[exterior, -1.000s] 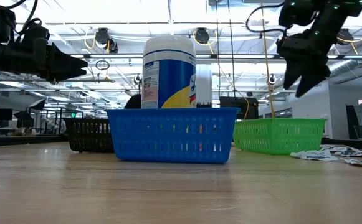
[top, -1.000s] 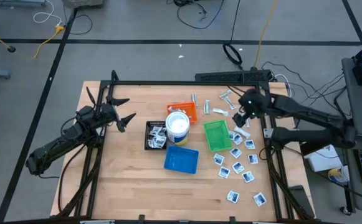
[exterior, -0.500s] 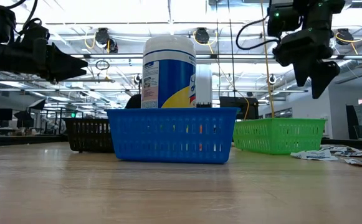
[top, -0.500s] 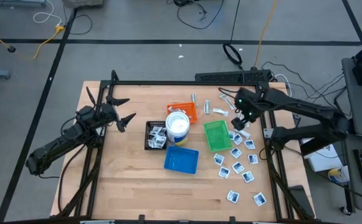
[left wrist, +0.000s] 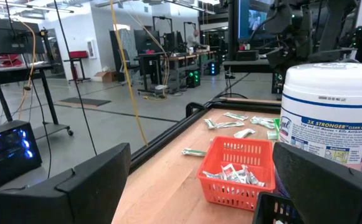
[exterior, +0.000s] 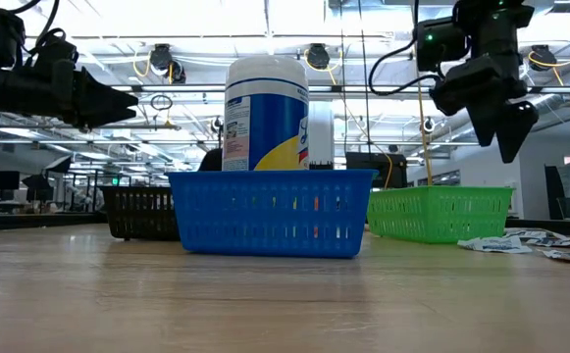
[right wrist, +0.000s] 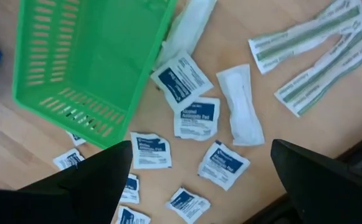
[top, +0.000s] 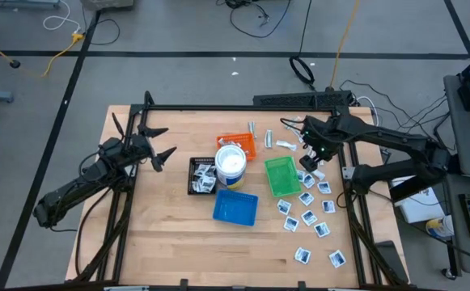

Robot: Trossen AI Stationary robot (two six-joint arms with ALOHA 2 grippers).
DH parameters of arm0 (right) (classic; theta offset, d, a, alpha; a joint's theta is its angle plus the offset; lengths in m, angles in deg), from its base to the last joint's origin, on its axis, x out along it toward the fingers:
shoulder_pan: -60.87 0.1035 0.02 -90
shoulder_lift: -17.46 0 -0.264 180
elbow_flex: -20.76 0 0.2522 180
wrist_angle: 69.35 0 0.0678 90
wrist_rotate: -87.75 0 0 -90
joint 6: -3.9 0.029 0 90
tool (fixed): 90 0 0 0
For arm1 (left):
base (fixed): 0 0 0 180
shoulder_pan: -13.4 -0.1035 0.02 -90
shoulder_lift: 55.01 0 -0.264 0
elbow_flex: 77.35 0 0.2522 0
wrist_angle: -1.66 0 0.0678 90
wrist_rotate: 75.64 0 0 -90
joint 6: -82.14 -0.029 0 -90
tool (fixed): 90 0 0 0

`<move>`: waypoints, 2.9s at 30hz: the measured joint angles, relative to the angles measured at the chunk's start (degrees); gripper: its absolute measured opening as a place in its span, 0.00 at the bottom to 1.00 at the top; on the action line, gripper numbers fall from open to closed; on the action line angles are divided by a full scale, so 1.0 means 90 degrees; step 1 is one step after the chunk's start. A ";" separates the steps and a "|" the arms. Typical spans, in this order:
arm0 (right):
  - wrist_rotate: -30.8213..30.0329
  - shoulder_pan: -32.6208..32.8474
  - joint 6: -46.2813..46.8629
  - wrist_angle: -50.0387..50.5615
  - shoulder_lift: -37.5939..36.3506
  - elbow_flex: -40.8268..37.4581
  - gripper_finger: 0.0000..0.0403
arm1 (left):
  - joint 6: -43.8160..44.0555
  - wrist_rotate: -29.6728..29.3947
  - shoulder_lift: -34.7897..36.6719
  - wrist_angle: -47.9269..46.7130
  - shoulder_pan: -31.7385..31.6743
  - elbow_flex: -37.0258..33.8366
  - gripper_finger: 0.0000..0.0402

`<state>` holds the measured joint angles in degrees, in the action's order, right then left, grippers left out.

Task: Pick & Place First Aid Supplies
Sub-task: Put the green bandage pack into the green bin

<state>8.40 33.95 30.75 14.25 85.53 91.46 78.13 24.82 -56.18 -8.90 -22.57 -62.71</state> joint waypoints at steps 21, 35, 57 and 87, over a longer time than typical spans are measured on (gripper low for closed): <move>-0.0539 0.0002 -0.0210 0.0399 0.0668 -0.0010 0.52 | 0.0000 0.0000 0.0000 0.0000 0.0000 0.0002 0.99; -0.0569 0.0002 -0.0024 -0.0618 0.1462 -0.0806 0.44 | 0.0000 0.0000 0.0000 0.0000 0.0002 0.0000 0.99; -0.0833 0.0121 0.0615 -0.1714 0.1460 -0.1880 0.38 | -0.0002 0.0000 0.0001 0.0000 0.0000 0.0000 0.99; -0.0814 0.0427 0.3608 -0.0669 -0.0059 -0.1205 0.01 | 0.0000 0.0000 0.0001 0.0000 0.0000 0.0000 0.99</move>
<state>1.08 37.80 63.22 8.23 85.00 80.62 78.12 24.82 -56.17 -8.90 -22.57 -62.71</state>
